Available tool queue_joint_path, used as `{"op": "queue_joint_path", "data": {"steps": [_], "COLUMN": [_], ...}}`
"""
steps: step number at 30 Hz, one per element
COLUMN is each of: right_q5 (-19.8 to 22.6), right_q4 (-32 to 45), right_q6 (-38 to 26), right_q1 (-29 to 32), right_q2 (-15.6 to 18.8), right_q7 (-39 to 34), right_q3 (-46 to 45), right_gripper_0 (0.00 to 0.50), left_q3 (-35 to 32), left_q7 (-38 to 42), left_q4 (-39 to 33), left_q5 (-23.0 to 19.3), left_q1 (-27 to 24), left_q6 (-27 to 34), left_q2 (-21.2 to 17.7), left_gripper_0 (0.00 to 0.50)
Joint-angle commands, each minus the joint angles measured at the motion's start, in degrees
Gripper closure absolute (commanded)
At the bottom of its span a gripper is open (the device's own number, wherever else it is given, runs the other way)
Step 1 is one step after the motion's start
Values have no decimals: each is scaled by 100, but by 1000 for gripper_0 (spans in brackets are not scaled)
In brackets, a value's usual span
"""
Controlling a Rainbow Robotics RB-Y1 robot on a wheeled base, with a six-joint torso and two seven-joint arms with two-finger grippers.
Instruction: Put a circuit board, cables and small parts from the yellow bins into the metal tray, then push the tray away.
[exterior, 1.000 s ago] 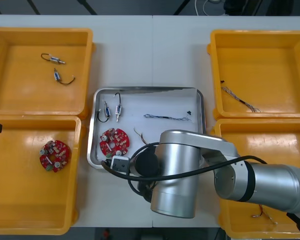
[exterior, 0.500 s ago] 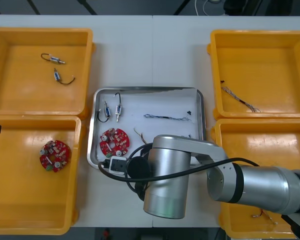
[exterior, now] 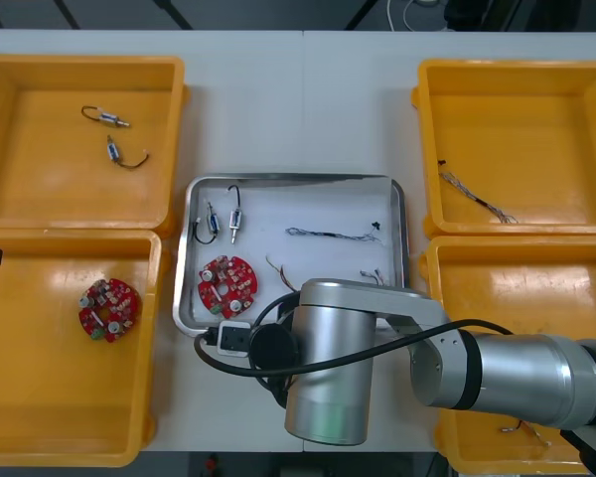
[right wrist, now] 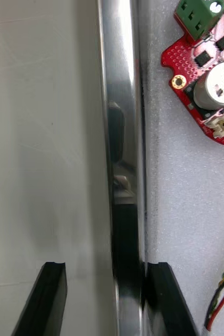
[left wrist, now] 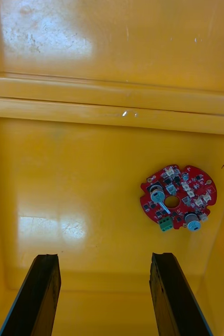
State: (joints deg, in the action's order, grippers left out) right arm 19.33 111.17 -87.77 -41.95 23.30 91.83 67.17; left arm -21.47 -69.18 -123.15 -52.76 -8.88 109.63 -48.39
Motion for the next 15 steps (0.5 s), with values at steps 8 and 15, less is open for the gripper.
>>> {"op": "queue_joint_path", "data": {"steps": [8,15], "right_q5": [-149,-149], "right_q4": [80,80], "right_q6": [6,-3], "right_q1": [-173,-384], "right_q2": [-106,-27], "right_q7": [221,274], "right_q3": [130,156], "right_gripper_0": [500,500], "left_q3": [-173,-173], "left_q7": [-623,-623], "left_q4": [-166,-166], "left_q5": [55,55], "left_q1": [124,124], "left_q6": [37,37], "left_q2": [-180,-180], "left_gripper_0": [0,0]}}
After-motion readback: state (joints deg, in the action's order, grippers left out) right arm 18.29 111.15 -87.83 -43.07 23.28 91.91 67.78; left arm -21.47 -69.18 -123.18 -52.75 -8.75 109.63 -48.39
